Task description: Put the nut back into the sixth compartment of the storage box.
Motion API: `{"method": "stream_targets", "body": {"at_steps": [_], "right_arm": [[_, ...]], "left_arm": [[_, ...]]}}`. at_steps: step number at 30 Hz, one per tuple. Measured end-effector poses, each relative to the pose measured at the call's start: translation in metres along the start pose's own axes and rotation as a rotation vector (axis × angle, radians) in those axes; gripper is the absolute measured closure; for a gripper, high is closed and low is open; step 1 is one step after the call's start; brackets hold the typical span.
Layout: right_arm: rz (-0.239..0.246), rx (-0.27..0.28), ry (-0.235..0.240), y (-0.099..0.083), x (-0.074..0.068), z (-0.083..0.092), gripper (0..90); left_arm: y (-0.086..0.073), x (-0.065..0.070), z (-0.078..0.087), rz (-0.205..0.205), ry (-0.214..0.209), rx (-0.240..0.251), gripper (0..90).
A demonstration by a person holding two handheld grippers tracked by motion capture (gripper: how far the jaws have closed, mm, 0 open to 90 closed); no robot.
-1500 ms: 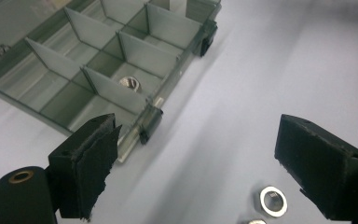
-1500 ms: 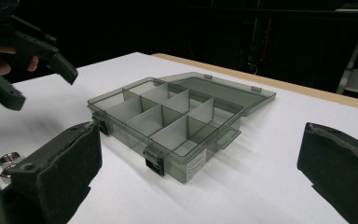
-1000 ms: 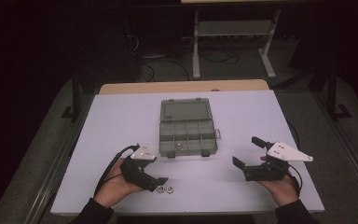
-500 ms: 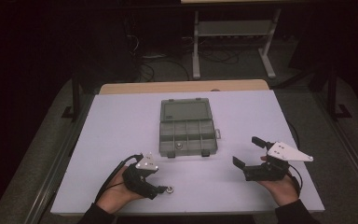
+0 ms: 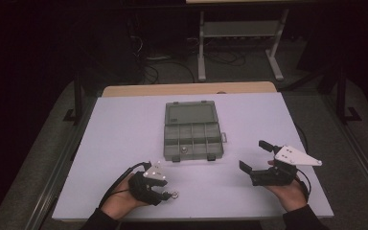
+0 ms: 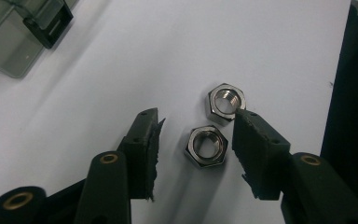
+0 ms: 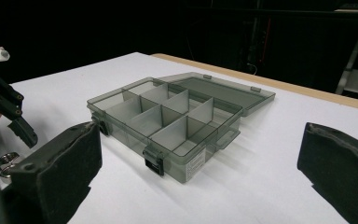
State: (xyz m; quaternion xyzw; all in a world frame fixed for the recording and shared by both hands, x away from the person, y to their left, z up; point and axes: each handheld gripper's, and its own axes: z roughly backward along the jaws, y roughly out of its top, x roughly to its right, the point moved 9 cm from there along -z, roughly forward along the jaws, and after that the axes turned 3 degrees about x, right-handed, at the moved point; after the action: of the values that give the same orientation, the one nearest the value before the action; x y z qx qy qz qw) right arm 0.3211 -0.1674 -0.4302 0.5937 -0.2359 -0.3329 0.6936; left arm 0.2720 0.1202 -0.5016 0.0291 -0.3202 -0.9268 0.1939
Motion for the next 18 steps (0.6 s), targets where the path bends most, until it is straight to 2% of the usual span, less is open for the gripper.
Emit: {"method": "stream_targets", "body": {"at_steps": [4, 8, 18], "right_arm": [[-0.002, 0.000, 0.000, 0.0000, -0.0001, 0.0001, 0.0], [-0.001, 0.000, 0.000, 0.0000, -0.0001, 0.0000, 0.0], [-0.001, -0.001, 0.000, 0.0000, -0.0003, 0.0001, 0.0]], "left_arm": [[-0.0007, 0.0017, -0.0016, 0.010, -0.011, -0.002, 57.1], [-0.0005, 0.0015, -0.0035, 0.000, -0.013, 0.002, 60.2], [-0.0015, 0.0021, -0.0030, 0.003, -0.032, 0.000, 65.3]]}}
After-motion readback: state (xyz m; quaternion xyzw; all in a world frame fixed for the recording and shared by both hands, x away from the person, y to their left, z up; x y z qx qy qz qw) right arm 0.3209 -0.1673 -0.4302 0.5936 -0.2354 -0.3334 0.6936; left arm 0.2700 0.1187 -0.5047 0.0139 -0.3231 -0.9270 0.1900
